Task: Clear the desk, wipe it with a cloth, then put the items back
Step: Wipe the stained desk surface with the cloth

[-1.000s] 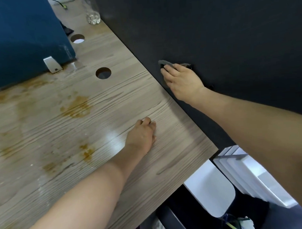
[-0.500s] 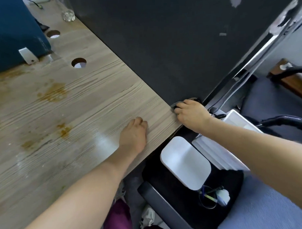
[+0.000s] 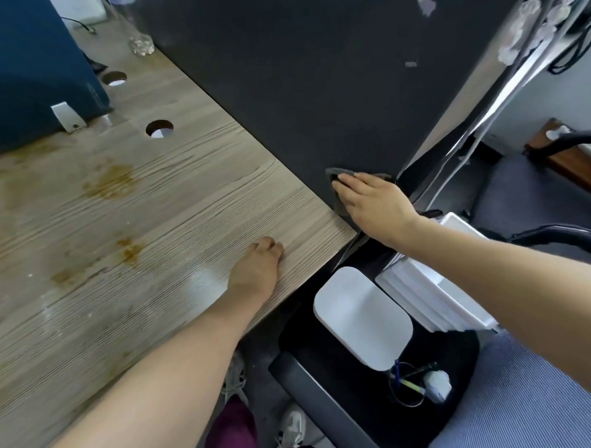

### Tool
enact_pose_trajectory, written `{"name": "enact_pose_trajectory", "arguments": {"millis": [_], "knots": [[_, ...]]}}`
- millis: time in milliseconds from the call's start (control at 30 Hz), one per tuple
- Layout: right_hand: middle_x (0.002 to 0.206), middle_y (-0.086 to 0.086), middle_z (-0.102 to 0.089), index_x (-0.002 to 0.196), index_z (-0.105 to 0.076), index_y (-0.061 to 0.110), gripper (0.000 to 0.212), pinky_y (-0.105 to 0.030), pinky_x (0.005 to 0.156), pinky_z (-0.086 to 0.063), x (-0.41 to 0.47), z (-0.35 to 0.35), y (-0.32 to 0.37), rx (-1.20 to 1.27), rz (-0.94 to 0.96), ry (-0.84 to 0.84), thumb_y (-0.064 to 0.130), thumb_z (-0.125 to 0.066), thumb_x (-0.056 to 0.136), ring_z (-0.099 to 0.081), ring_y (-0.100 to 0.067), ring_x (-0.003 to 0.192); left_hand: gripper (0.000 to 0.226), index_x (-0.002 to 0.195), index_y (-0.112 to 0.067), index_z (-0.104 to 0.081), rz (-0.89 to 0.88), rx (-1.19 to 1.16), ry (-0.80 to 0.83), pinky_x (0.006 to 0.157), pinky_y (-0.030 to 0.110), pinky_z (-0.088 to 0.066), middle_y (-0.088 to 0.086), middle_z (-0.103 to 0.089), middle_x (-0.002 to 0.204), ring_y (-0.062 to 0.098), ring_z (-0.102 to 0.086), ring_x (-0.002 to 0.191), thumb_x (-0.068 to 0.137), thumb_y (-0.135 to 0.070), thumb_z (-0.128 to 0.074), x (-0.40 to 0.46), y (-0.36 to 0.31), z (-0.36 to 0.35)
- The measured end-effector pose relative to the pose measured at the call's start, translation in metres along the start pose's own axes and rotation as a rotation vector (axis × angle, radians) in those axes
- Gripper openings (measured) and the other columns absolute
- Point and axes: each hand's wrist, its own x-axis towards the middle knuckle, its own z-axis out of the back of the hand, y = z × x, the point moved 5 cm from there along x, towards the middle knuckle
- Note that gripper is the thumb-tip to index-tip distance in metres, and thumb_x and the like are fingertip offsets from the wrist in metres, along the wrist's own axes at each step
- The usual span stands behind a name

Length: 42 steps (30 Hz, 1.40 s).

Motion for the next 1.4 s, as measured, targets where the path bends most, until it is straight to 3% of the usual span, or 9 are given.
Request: {"name": "enact_pose_trajectory", "arguments": {"millis": [133, 400, 500, 567, 633, 733, 1000, 1233, 1400], "knots": [[0.129, -0.004, -0.060, 0.103, -0.074, 0.017, 0.031, -0.034, 0.102, -0.042, 0.029, 0.016, -0.022, 0.091, -0.116, -0.173, 0.032, -0.067, 0.078, -0.055, -0.021, 0.121, 0.040, 0.137, -0.014, -0.039, -0.007, 0.002, -0.009, 0.095, 0.032, -0.045, 0.003, -0.034, 0.140, 0.021, -0.037, 0.123, 0.097, -0.013, -0.040, 0.000, 0.000, 0.000], [0.144, -0.008, -0.044, 0.122, -0.063, 0.015, 0.041, -0.035, 0.111, -0.031, 0.018, -0.020, 0.020, 0.128, -0.097, -0.130, 0.036, -0.057, 0.087, -0.041, -0.022, 0.134, 0.041, 0.138, -0.015, -0.040, -0.026, -0.034, -0.014, 0.094, 0.031, -0.045, 0.001, -0.035, 0.141, 0.021, -0.036, 0.123, 0.096, -0.015, -0.042, -0.002, 0.000, 0.003], [0.118, -0.008, -0.066, 0.094, -0.076, 0.013, 0.035, -0.034, 0.095, -0.047, 0.015, -0.027, 0.038, 0.254, -0.030, -0.035, 0.031, -0.078, 0.064, -0.061, -0.024, 0.111, 0.043, 0.139, -0.015, -0.039, -0.027, -0.033, -0.007, 0.093, 0.032, -0.045, 0.001, -0.034, 0.141, 0.021, -0.036, 0.123, 0.097, -0.016, -0.042, -0.001, 0.002, 0.001], [0.110, -0.004, -0.068, 0.091, -0.076, 0.015, 0.024, -0.032, 0.091, -0.049, 0.011, -0.020, 0.040, 0.322, -0.073, -0.023, 0.023, -0.066, 0.071, -0.063, -0.023, 0.106, 0.043, 0.139, -0.016, -0.039, -0.028, -0.033, -0.005, 0.094, 0.033, -0.045, 0.001, -0.035, 0.141, 0.021, -0.036, 0.123, 0.096, -0.016, -0.043, -0.002, 0.003, 0.000], [0.127, -0.003, -0.057, 0.114, -0.066, 0.013, 0.039, -0.032, 0.099, -0.042, 0.014, -0.009, 0.037, 0.466, -0.149, -0.058, 0.012, -0.040, 0.086, -0.050, -0.024, 0.121, 0.043, 0.138, -0.016, -0.040, -0.029, -0.034, -0.005, 0.096, 0.035, -0.044, 0.001, -0.036, 0.141, 0.021, -0.037, 0.123, 0.096, -0.016, -0.043, -0.002, 0.003, 0.002], [0.148, 0.003, -0.033, 0.139, -0.044, 0.016, 0.047, -0.032, 0.105, -0.033, 0.027, 0.001, 0.034, 0.887, -0.231, 0.014, 0.007, -0.042, 0.093, -0.027, -0.021, 0.136, 0.037, 0.131, -0.017, -0.047, -0.028, -0.024, -0.001, 0.090, 0.036, -0.047, 0.000, -0.041, 0.135, 0.021, -0.043, 0.119, 0.095, -0.019, -0.044, -0.003, 0.005, 0.008], [0.157, -0.003, 0.020, 0.150, 0.008, 0.017, 0.061, -0.045, 0.119, -0.002, 0.050, -0.020, 0.099, 1.153, -0.369, 0.279, 0.027, -0.026, 0.102, 0.018, -0.028, 0.143, 0.037, 0.134, -0.018, -0.043, 0.084, 0.052, -0.140, 0.092, 0.028, -0.040, -0.003, -0.044, 0.134, 0.018, -0.044, 0.117, 0.097, -0.021, -0.040, -0.052, 0.067, 0.020], [0.152, 0.003, 0.032, 0.148, 0.015, 0.026, 0.061, -0.037, 0.109, 0.019, 0.083, 0.094, 0.179, 1.278, -0.071, 0.154, 0.031, -0.024, 0.103, 0.031, -0.022, 0.139, 0.049, 0.140, -0.018, -0.037, 0.215, 0.053, -0.062, 0.093, 0.033, -0.044, -0.002, -0.037, 0.139, 0.020, -0.039, 0.123, 0.092, -0.020, -0.048, -0.092, 0.135, 0.029], [0.156, 0.004, 0.022, 0.150, 0.011, 0.022, 0.059, -0.035, 0.114, 0.007, 0.086, 0.101, 0.181, 1.265, 0.080, 0.128, 0.031, -0.025, 0.103, 0.021, -0.019, 0.142, 0.050, 0.147, -0.018, -0.028, 0.190, 0.012, -0.025, 0.099, 0.033, -0.040, -0.003, -0.030, 0.148, 0.019, -0.033, 0.129, 0.099, -0.028, -0.036, -0.105, 0.148, 0.026]]}}
